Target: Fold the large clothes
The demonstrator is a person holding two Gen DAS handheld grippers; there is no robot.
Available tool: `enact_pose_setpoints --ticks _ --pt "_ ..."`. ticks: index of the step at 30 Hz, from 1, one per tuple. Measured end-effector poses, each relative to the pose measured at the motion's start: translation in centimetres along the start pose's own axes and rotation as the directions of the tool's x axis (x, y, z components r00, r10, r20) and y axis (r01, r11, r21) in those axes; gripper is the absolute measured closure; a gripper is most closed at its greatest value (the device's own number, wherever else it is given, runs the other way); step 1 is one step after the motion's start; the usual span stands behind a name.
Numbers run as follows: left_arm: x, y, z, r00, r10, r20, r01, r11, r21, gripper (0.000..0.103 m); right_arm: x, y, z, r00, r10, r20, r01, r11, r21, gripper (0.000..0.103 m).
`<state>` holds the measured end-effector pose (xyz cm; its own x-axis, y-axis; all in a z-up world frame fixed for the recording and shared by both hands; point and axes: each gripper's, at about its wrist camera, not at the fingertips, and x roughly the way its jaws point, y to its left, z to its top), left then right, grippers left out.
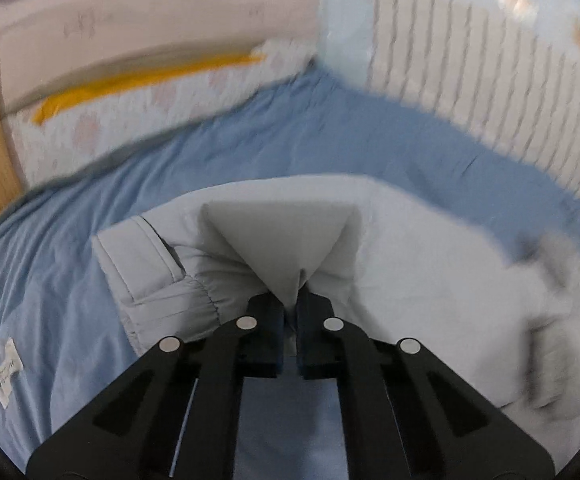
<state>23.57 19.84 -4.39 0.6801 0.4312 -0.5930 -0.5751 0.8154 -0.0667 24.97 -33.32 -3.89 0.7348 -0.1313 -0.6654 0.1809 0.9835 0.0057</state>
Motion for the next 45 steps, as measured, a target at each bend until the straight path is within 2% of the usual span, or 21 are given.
enact_pose_setpoints --ticks 4,7,9,11,14,16,17,18,20,22,23,26,27,28,30,31,32,35,39,41,45 --pt "-6.9 -3.6 2.7 0.979 -0.162 0.122 0.16 0.987 0.024 0.102 -0.7 -0.6 0.5 0.999 0.017 0.03 -0.019 0.998 0.053 0.002" --pt "-11.0 -9.2 2.9 0.932 -0.331 0.149 0.319 0.943 0.099 0.102 -0.9 -0.4 0.5 0.998 0.048 0.037 -0.051 0.996 0.07 0.002" --pt "-12.9 -13.7 1.7 0.882 -0.461 0.097 0.443 0.882 0.162 0.101 -1.1 -0.3 0.4 0.997 0.066 0.038 -0.069 0.995 0.075 0.002" --pt "-13.6 -18.1 -0.4 0.818 -0.575 0.01 0.564 0.805 0.186 0.099 -1.4 -0.2 0.4 0.996 0.074 0.044 -0.077 0.994 0.075 0.002" --pt "-13.9 -22.5 -3.5 0.735 -0.667 -0.125 0.678 0.716 0.166 0.095 -1.8 -0.5 0.5 0.995 0.085 0.055 -0.09 0.992 0.089 0.002" --pt "-16.6 -22.2 -5.5 0.696 -0.704 -0.142 0.718 0.681 0.147 0.083 -2.1 -0.9 0.7 0.994 0.089 0.063 -0.095 0.991 0.099 0.002" --pt "-17.7 -22.4 -5.6 0.683 -0.72 -0.126 0.73 0.666 0.15 0.061 -2.1 -1.1 0.7 0.994 0.088 0.066 -0.094 0.99 0.103 0.002" --pt "-18.7 -22.6 -5.2 0.685 -0.724 -0.087 0.726 0.667 0.168 0.037 -2.2 -1.2 0.7 0.994 0.085 0.069 -0.092 0.99 0.107 0.002" --pt "-21.7 -21.8 -4.0 0.673 -0.739 0.025 0.721 0.664 0.2 0.015 -2.3 -1.5 0.7 0.994 0.083 0.074 -0.091 0.989 0.117 0.002" --pt "-23.3 -21.2 -2.7 0.656 -0.748 0.101 0.716 0.659 0.231 0.013 -2.2 -1.5 0.7 0.993 0.09 0.071 -0.098 0.986 0.132 0.002" --pt "-24.0 -20.8 -2.4 0.663 -0.738 0.124 0.698 0.67 0.252 0.011 -2.1 -1.5 0.7 0.993 0.098 0.068 -0.107 0.985 0.137 0.002" --pt "-23.9 -19.4 -1.9 0.726 -0.667 0.169 0.616 0.74 0.27 0.011 -2.0 -0.9 0.6 0.99 0.124 0.063 -0.132 0.982 0.139 0.002" --pt "-23.1 -19.0 -1.9 0.752 -0.64 0.156 0.597 0.762 0.25 0.011 -2.1 -0.6 0.6 0.989 0.135 0.066 -0.143 0.98 0.136 0.002" --pt "-21.2 -18.3 -1.9 0.789 -0.601 0.124 0.573 0.794 0.201 0.011 -2.2 -0.3 0.5 0.987 0.145 0.07 -0.154 0.979 0.134 0.002" --pt "-18.3 -17.3 -2.1 0.816 -0.573 0.079 0.56 0.816 0.145 0.011 -2.3 0.1 0.5 0.983 0.171 0.071 -0.179 0.975 0.132 0.002" --pt "-16.7 -16.9 -2.4 0.84 -0.539 0.057 0.529 0.838 0.131 0.011 -2.2 0.7 0.4 0.978 0.197 0.069 -0.204 0.97 0.13 0.002" --pt "-15.2 -16.6 -2.7 0.863 -0.504 0.038 0.496 0.858 0.135 0.011 -2.0 1.1 0.3 0.974 0.217 0.059 -0.223 0.966 0.128 0.002" --pt "-11.5 -16.2 -3.5 0.906 -0.424 -0.008 0.42 0.893 0.16 0.011 -0.4 2.9 -0.5 0.962 0.272 0.016 -0.272 0.955 0.12 0.002" --pt "-7.3 -16.1 -4.6 0.938 -0.339 -0.068 0.346 0.923 0.17 0.011 3.3 5.8 -2.8 0.942 0.326 -0.077 -0.315 0.941 0.124 0.002" --pt "-6.3 -15.7 -5.4 0.943 -0.32 -0.091 0.331 0.931 0.155 0.011 4.6 7.7 -3.8 0.933 0.346 -0.099 -0.338 0.937 0.092 0.002" --pt "-4.5 -15.6 -6.2 0.956 -0.272 -0.106 0.288 0.939 0.188 0.011 6.6 11.0 -5.1 0.896 0.418 -0.151 -0.414 0.908 0.061 0.009"
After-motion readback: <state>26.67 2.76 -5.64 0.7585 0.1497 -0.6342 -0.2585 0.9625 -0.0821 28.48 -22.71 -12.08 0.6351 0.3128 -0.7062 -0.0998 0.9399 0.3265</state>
